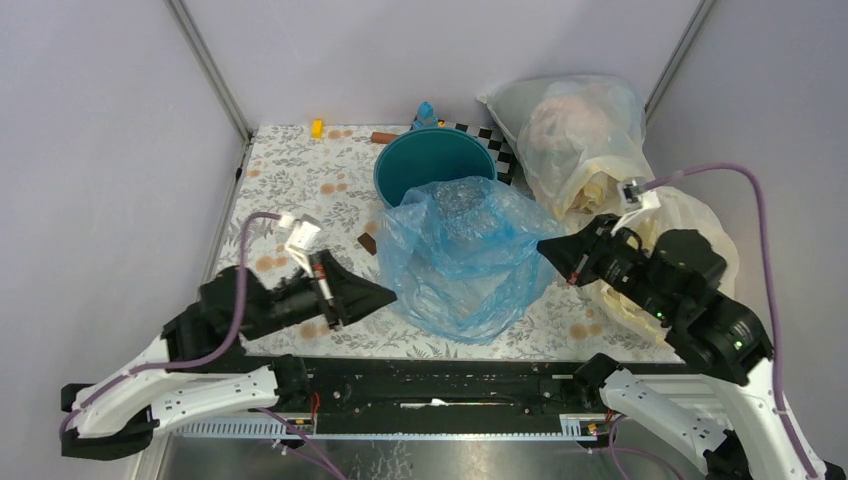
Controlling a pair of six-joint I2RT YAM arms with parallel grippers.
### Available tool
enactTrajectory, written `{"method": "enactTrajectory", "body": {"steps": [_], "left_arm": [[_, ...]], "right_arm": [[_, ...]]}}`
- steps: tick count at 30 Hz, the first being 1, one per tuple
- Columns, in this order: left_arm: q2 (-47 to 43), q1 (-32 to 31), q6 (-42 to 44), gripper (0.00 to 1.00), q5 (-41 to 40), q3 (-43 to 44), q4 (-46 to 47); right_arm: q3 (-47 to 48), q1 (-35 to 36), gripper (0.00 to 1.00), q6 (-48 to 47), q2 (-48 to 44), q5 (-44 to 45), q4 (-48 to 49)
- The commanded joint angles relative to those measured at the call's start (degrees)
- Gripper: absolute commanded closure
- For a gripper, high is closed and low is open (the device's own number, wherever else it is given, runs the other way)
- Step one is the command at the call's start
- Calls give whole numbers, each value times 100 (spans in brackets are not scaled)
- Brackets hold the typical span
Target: Put the trash bags into the trash bin
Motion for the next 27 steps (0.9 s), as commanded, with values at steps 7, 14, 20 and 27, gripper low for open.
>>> {"method": "enactTrajectory", "body": {"steps": [7, 14, 20, 27], "left_arm": [[-194, -5, 198, 100, 733, 430, 561], [-31, -1, 115, 100, 1663, 281, 1090], [332, -1, 175, 99, 1620, 227, 1204], [1369, -1, 274, 99, 1531, 266, 1427]], "right_arm": [[727, 36, 100, -98, -217, 629, 315], [644, 36, 100, -117, -407, 645, 508], [1359, 36, 100, -562, -478, 1185, 516], [1926, 40, 100, -874, -342, 1695, 284]]}}
